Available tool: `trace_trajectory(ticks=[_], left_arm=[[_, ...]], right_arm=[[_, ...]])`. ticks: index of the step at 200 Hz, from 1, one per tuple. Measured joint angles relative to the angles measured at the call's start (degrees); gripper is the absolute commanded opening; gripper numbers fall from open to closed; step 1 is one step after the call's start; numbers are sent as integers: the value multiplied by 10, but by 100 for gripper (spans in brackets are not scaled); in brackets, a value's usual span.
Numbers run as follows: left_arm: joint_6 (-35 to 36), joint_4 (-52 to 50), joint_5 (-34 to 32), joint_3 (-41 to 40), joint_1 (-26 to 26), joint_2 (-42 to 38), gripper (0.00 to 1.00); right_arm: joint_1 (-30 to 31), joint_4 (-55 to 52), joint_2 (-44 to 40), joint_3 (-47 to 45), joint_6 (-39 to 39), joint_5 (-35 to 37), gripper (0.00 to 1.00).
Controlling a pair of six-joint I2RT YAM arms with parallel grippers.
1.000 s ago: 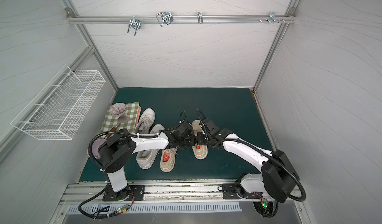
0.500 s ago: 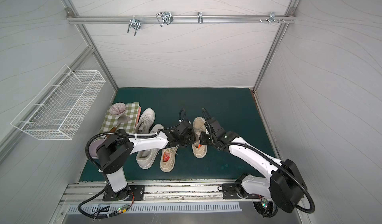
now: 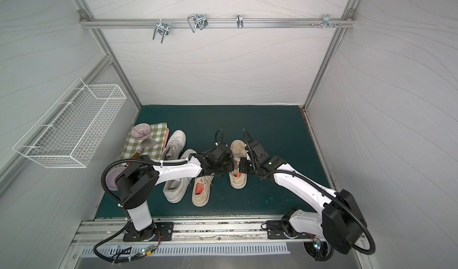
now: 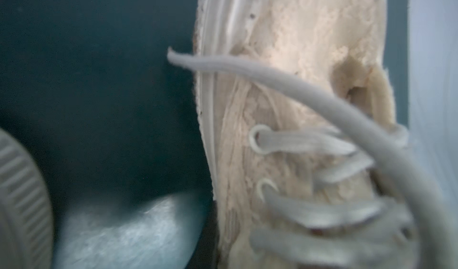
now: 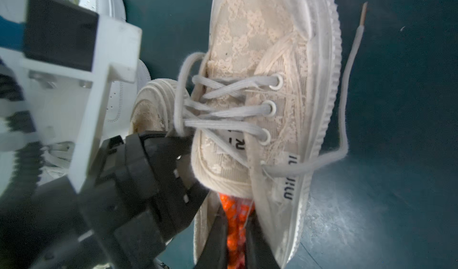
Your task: Remove the insole from the shoe
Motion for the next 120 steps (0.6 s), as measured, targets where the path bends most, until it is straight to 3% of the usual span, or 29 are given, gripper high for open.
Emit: trace_trajectory(ticks=[43, 120], left_arm=[[17, -9, -16, -3, -7, 12, 0], [30, 9, -28, 23, -16, 32, 0]], right_arm=[[-22, -10, 85, 50, 10, -46, 0], [-77, -55, 46, 62, 21, -90, 0]])
